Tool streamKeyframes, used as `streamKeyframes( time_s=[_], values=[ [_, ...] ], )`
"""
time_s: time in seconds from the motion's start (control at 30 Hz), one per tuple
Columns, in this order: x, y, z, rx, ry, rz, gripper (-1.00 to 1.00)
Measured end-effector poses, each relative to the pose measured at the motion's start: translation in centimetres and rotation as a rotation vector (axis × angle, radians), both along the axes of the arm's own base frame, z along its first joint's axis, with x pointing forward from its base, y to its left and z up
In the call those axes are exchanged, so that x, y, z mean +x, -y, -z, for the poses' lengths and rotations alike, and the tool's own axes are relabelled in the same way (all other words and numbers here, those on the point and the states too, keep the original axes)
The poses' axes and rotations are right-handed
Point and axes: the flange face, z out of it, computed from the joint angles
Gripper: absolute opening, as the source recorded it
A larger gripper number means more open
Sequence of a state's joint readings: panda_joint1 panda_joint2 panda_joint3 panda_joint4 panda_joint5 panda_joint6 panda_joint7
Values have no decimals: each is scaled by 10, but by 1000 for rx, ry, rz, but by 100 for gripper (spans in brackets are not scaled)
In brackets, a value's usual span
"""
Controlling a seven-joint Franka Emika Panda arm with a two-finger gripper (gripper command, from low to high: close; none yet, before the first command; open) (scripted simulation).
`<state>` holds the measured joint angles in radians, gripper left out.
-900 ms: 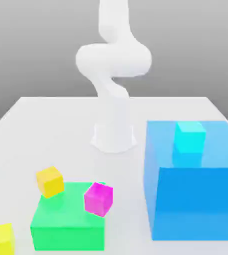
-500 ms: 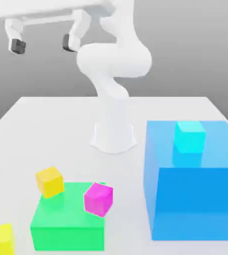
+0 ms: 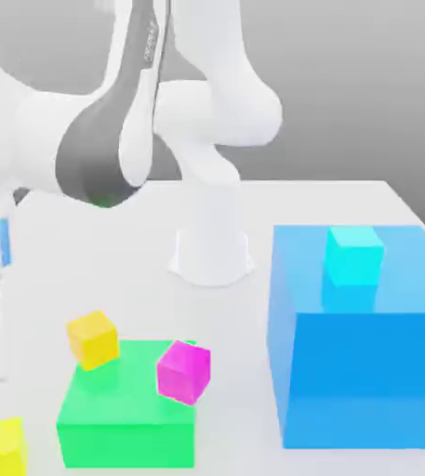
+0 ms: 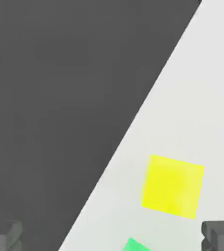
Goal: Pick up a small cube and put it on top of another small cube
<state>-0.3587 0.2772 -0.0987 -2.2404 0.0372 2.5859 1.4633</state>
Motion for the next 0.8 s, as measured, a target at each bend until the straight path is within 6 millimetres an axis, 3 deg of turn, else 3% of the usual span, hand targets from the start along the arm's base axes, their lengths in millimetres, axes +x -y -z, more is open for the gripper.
streamKeyframes(
  time_s=[0.1, 0.2, 0.23, 0.43, 0.5, 0.6, 0.8],
  values=[
    [-13, 16, 53, 34, -48, 92, 0],
    [-15, 18, 98, 40, -56, 108, 0],
    [-15, 18, 110, 40, -57, 109, -100],
    [-15, 18, 116, 39, -55, 110, -100],
    [-15, 18, 102, 40, -56, 110, -100],
    [-16, 18, 62, 40, -56, 108, -100],
    [-42, -7, 2, 11, -73, -76, -100]
  ],
)
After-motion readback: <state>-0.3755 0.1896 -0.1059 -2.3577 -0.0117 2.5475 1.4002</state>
